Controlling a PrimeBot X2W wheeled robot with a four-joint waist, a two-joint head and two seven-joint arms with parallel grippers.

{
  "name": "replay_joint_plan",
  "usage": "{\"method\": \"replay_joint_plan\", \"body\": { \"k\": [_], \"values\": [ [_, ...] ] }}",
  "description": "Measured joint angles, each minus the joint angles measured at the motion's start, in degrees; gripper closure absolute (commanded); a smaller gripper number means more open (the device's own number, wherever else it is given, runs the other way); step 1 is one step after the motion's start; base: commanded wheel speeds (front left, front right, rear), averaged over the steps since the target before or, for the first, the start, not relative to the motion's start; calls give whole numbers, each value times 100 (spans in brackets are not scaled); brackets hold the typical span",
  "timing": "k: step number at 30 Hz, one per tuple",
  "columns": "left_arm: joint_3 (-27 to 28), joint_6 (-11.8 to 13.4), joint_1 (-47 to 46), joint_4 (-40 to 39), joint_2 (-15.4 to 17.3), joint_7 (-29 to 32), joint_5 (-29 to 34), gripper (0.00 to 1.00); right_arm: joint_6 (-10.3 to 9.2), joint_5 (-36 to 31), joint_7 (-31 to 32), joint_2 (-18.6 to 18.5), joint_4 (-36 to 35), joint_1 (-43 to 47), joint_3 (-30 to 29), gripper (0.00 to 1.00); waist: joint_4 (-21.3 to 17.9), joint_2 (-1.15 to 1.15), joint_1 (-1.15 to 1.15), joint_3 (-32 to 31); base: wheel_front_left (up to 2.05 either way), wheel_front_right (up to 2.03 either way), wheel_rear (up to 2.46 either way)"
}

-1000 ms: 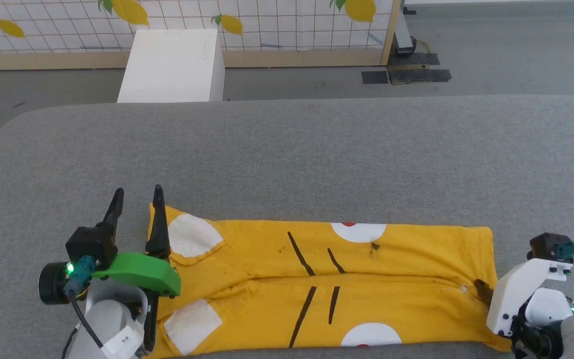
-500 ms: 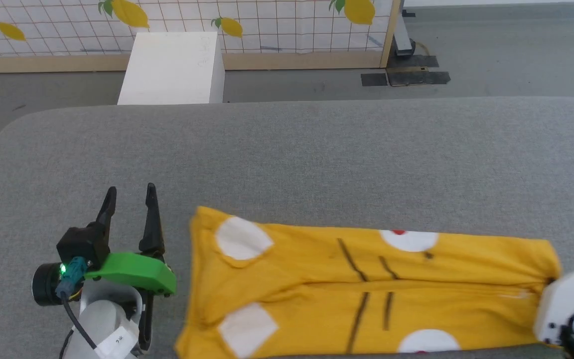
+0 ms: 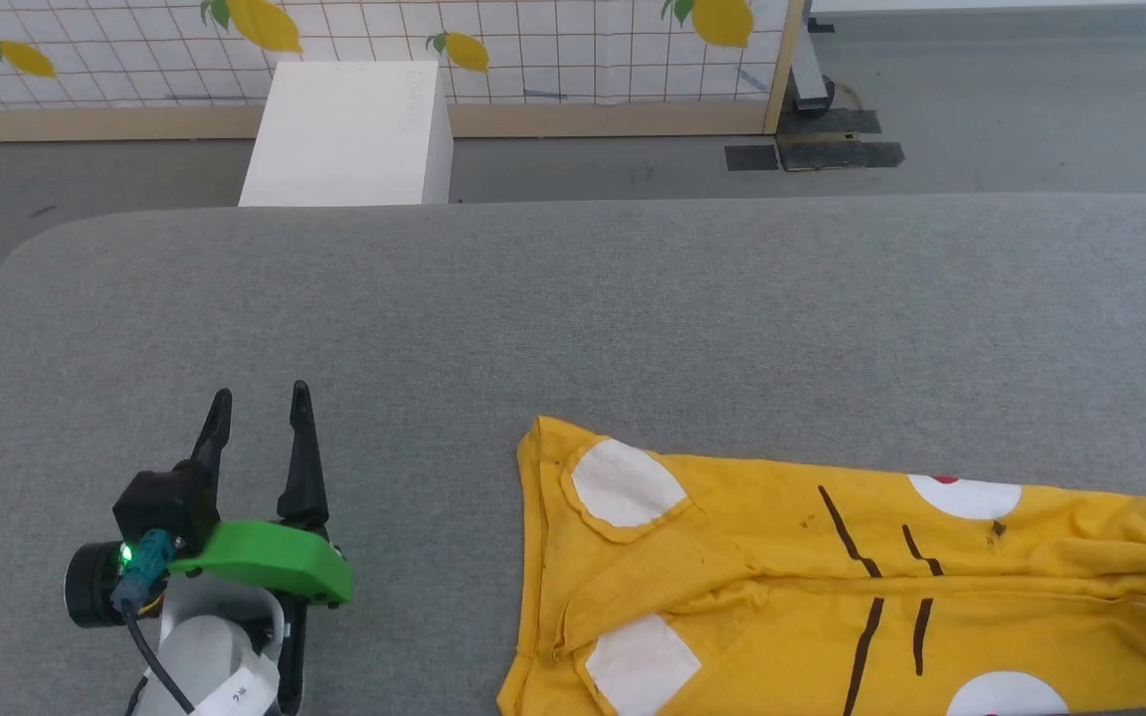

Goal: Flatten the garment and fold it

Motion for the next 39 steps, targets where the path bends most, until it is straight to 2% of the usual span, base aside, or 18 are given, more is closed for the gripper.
{"method": "replay_joint_plan", "body": {
  "k": [4, 10, 13, 15, 19, 23, 31, 32, 33, 34, 35, 39],
  "values": [
    [34, -45, 36, 12, -14, 0, 24, 0, 0, 532, 622, 42, -666, 254, 822, 100, 28, 0, 0, -31, 0, 0, 0],
    [71, -92, 53, 34, -33, 0, 36, 0, -1, 1288, 1770, 33, -2591, 790, 2561, 100, 67, 0, 0, -67, 0, 0, 0],
    [73, -96, 48, 48, -46, 0, 36, 0, 0, 1390, 2023, -170, -3132, 782, 3482, 100, 94, 0, 0, -43, 0, 0, 0],
    [73, -107, 37, 65, -59, 0, 37, 0, -1, 1460, 2067, -282, -3237, 707, 4030, 100, 118, 0, 0, -18, 0, 0, 0],
    [65, -147, -34, 79, -89, 0, 58, 0, -1, 1518, 2015, -375, -2953, 194, 5094, 100, 192, 0, 0, 59, 0, 0, 0],
    [23, -153, -110, 99, -118, 0, 86, 0, 0, 1621, 1769, -196, -2219, -363, 5809, 100, 302, 0, 0, 155, 0, 0, 0],
    [-88, -193, -288, 146, -163, 0, 85, 0, 0, 1929, 1258, 92, -422, -1111, 6405, 100, 574, 0, 0, 376, 0, 0, 0],
    [-90, -193, -296, 151, -164, 0, 85, 0, -1, 1965, 1195, 102, -263, -1169, 6447, 96, 595, 0, 0, 399, 0, 0, 0],
    [-89, -194, -302, 165, -167, 0, 83, 0, 0, 2012, 1122, 110, -89, -1240, 6508, 69, 622, 0, 0, 424, 0, 0, 0],
    [-87, -194, -304, 172, -169, 0, 83, 0, -1, 2057, 1067, 111, 31, -1293, 6569, 6, 642, 0, 1, 441, 0, 0, 0],
    [-83, -194, -305, 178, -172, 0, 83, 0, -1, 2150, 1000, 119, 146, -1346, 6624, 0, 662, 0, 0, 458, 0, 0, 0],
    [-38, -193, -303, 201, -180, 0, 81, 0, -1, 2495, 641, 159, 310, -1523, 6886, 0, 658, 0, 0, 466, 0, 0, 0]
  ]
}}
